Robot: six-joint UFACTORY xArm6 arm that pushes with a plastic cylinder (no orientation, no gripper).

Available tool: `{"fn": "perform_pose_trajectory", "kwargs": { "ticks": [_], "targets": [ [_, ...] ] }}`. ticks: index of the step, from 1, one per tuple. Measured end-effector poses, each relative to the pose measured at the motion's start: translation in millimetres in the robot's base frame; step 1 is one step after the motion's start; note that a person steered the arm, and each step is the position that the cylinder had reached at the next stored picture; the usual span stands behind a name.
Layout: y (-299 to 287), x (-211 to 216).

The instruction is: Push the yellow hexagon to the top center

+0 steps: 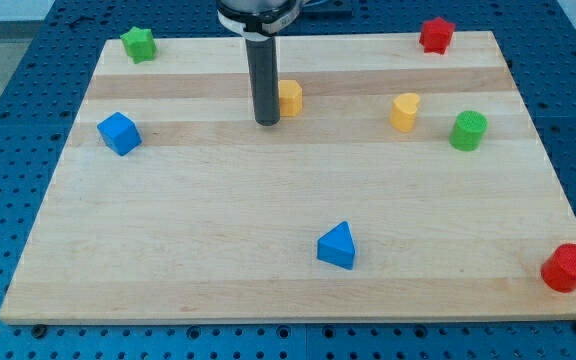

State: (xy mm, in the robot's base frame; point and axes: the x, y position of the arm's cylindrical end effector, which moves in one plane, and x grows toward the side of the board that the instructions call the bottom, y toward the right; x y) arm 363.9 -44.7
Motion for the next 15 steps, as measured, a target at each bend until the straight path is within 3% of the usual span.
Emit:
{"fn": "perform_pose_trajectory", "kwargs": {
  "ticks": [5,7,10,12,14,15],
  "targets": [
    [0.0,20.7],
    [5.1,56.4],
    [6.1,-40.4],
    [1.2,-16.5],
    [34.8,-82.8],
    [36.6,-76.8]
  ]
}}
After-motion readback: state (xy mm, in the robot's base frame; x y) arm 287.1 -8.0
